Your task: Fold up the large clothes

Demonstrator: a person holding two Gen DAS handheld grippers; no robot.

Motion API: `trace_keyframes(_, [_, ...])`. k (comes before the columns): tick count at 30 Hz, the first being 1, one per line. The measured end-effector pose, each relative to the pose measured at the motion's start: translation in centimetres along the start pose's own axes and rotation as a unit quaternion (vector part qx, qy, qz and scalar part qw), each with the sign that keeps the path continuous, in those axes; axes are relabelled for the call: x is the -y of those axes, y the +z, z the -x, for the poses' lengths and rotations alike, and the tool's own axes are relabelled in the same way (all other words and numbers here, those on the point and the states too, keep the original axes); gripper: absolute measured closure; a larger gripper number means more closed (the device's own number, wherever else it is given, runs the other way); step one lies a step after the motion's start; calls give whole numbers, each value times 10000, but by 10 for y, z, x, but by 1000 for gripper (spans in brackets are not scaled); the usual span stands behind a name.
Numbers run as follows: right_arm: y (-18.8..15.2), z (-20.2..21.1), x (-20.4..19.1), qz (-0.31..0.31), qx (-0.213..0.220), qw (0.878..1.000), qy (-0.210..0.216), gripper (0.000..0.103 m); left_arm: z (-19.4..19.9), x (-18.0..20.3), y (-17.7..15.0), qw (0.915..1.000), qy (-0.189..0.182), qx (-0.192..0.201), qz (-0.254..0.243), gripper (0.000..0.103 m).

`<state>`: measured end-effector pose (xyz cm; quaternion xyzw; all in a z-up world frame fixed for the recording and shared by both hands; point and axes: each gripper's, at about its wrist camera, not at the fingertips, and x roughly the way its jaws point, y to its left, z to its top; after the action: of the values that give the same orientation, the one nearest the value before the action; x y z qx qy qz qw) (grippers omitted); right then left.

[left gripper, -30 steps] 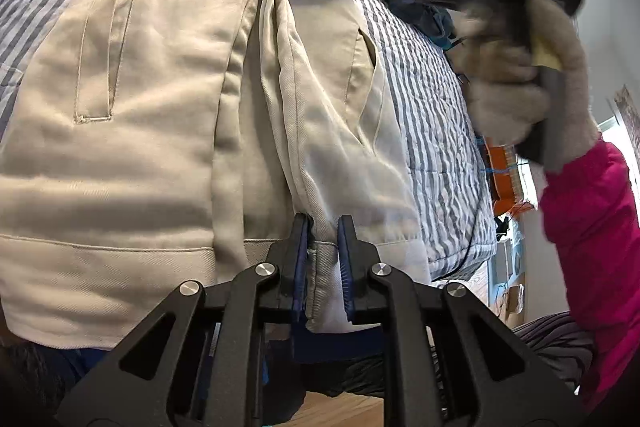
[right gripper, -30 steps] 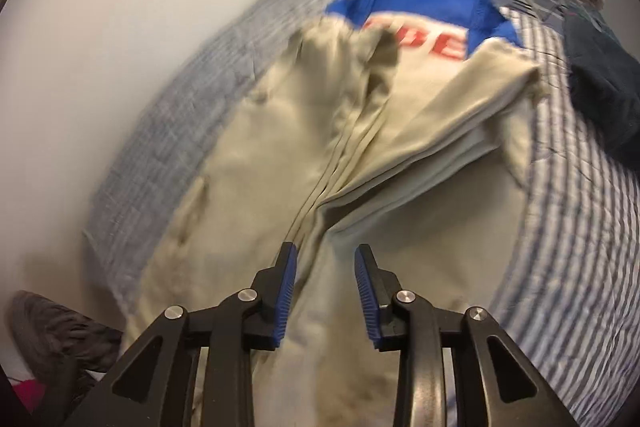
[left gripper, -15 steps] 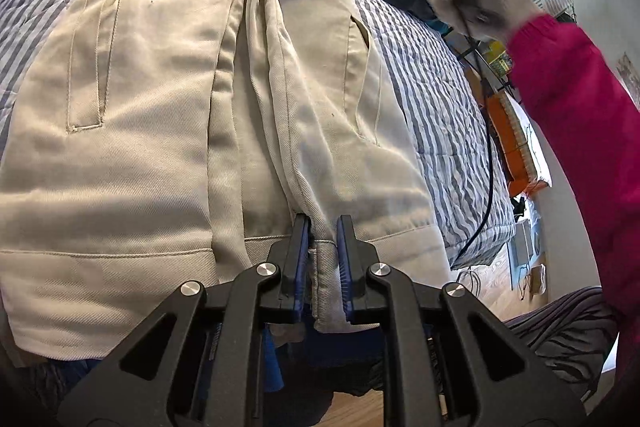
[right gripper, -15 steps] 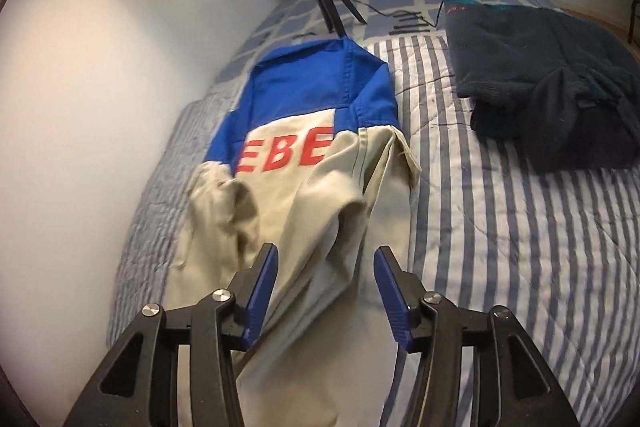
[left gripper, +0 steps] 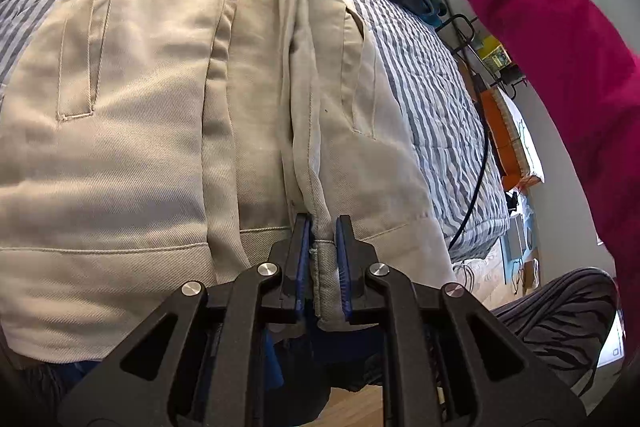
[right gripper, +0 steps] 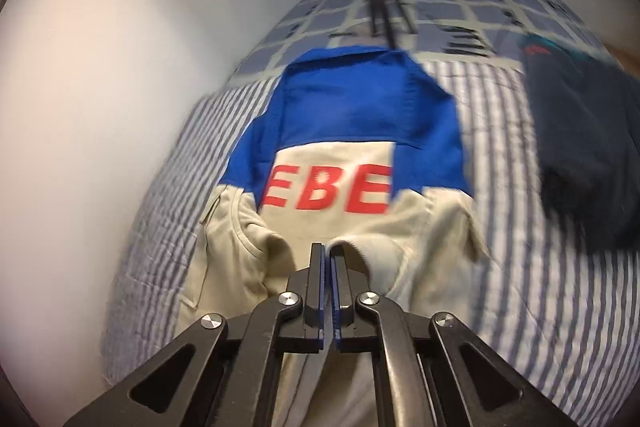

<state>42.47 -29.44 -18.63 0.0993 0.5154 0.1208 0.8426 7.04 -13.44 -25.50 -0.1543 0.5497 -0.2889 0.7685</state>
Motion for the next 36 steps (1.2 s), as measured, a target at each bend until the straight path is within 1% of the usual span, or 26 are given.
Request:
trace_keyframes(4, [3,-46,-31,369,-278,9987,-209,103,-2,0,1,10000,-29,-32,-19,92])
trace_keyframes(10, [-5,-92,-34,146,-538,9981,-259,103,-3,-3,2,10000,-61,-61,-6,92])
trace_keyframes(11, [-7,-90,-34,180,-536,9981,-231,103,-3,-4,2,9999,-76,-74,19,92])
trace_keyframes(12, [-7,-84,-33,200,-506,9985,-93,98,-3,-5,2,9999,-98,-82,45,92])
trace_keyframes(13, [-6,-71,-28,126,-432,9989,142,97,-2,-6,2,9999,-108,-81,51,92])
trace_keyframes(14, [-5,-59,-23,7,-350,9989,318,92,-2,-6,2,9999,-104,-80,46,92])
trace_keyframes(15, [-7,-40,-13,-196,-172,9977,628,80,-2,-7,2,9999,-106,-80,51,92])
trace_keyframes(16, [-9,-23,-6,-329,-10,9963,798,76,-1,-7,3,9999,-112,-82,58,92])
trace_keyframes(17, [-11,-7,0,-345,113,9960,814,73,-1,-8,3,9999,-118,-81,64,92])
trace_keyframes(19, [-19,12,2,-53,105,9994,318,67,0,-9,3,9999,-115,-70,75,92])
trace_keyframes(20, [-20,13,1,80,75,9998,195,63,0,-9,3,9999,-112,-66,73,92])
trace_keyframes(21, [-23,12,-2,231,-44,9997,112,60,0,-9,3,9999,-107,-61,75,92])
trace_keyframes(23, [-28,1,-10,405,-240,9989,-37,60,0,-9,3,9999,-91,-57,74,92])
trace_keyframes(24, [-29,-9,-16,521,-353,9979,-171,61,1,-9,3,9999,-77,-52,67,92])
trace_keyframes(25, [-30,-19,-20,608,-465,9963,-400,63,1,-9,3,10000,-56,-48,44,92])
trace_keyframes(26, [-29,-28,-21,625,-557,9942,-678,82,1,-7,2,10000,-41,-44,23,92])
trace_keyframes(27, [-30,-35,-19,525,-681,9930,-811,103,1,-6,2,10000,-30,-41,7,92])
trace_keyframes(29, [-32,-26,-16,310,-520,9960,-664,103,0,-4,0,10000,-42,-45,3,92])
trace_keyframes(31, [-27,-12,-16,164,-230,9990,-343,103,-2,-4,0,10000,-52,-66,-4,92])
trace_keyframes(32, [-25,-12,-16,110,-192,9993,-286,103,-2,-4,0,10000,-55,-67,2,93])
trace_keyframes(33, [-23,-17,-16,42,-193,9995,-243,103,-3,-3,1,10000,-57,-69,1,93])
trace_keyframes(36, [-25,-51,-19,-53,-396,9983,-414,103,-4,-3,1,9999,-64,-88,-4,93])
